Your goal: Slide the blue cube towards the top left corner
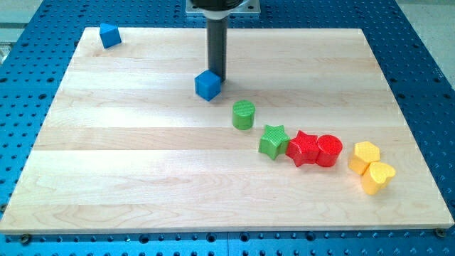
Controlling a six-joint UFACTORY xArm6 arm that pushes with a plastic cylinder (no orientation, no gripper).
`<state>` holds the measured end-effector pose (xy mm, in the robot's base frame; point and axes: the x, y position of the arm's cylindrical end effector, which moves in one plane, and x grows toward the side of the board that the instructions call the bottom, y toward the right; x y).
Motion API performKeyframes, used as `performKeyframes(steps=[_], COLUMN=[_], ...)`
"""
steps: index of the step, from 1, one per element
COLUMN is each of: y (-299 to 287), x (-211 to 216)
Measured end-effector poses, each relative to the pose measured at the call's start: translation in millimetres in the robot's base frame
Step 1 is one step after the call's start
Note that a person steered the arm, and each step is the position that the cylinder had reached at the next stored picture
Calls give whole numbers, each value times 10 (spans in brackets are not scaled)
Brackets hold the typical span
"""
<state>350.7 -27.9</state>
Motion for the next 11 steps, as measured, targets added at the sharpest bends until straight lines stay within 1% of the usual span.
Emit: performKeyframes(steps=[1,2,3,4,5,6,7,8,9,10,11], y=[490,819,232,-527,-1020,-1052,-1162,-1040,-1234,-800,-1334], x=[94,297,427,221,156,635,273,-417,-686,15,-3])
